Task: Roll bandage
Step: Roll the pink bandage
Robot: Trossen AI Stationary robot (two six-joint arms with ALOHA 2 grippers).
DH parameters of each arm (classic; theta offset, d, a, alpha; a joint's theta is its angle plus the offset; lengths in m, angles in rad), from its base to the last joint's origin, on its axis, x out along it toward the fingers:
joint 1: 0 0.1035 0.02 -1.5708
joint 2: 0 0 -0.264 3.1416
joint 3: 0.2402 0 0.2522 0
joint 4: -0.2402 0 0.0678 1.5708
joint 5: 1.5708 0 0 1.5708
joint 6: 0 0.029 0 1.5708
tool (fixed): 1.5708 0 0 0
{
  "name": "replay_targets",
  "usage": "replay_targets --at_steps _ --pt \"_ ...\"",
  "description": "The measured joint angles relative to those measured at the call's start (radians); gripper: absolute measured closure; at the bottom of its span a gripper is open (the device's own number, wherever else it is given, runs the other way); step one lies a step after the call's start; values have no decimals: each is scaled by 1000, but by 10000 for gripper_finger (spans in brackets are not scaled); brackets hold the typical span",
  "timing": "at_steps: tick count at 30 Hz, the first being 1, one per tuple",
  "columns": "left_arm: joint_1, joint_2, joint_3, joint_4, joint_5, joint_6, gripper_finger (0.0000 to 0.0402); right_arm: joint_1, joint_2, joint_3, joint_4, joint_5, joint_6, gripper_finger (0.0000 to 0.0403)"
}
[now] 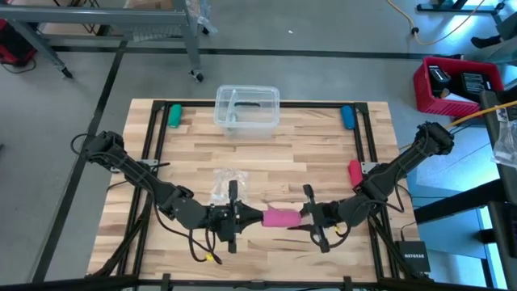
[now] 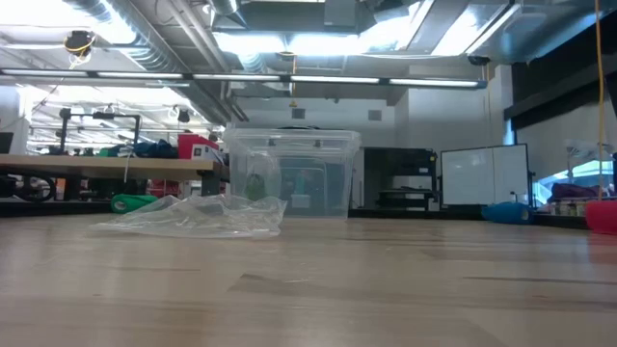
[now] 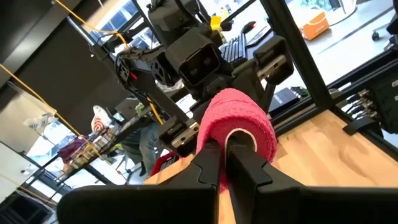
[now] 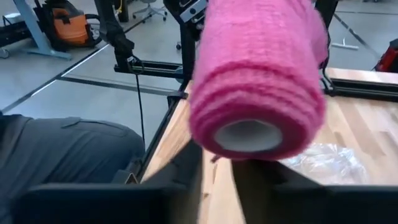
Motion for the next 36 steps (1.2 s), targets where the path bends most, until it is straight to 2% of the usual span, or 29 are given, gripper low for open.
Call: replay_targets --at_steps 5,9,13,17,22,26,31,36 --pt "-2 0 0 -11 -3 0 398 0 -19 2 -68 -3 -25 227" --pt "-7 0 0 -10 -3 4 398 0 -69 64 -330 0 29 166" --pt "-9 0 0 -11 -3 4 398 0 -115 137 -558 -1 148 131" --pt "-6 0 0 -13 -3 -1 398 0 -142 171 -627 -4 188 119" --pt "-6 0 0 -24 -3 -42 398 0 -147 174 -628 58 164 122" --pt "-6 0 0 -77 -4 -83 398 1 -139 155 -593 64 147 123" --pt "-6 1 0 -124 -76 -144 398 1 -120 136 -607 63 143 123" --pt "4 1 0 -173 -95 -236 398 2 -115 145 -651 32 192 123"
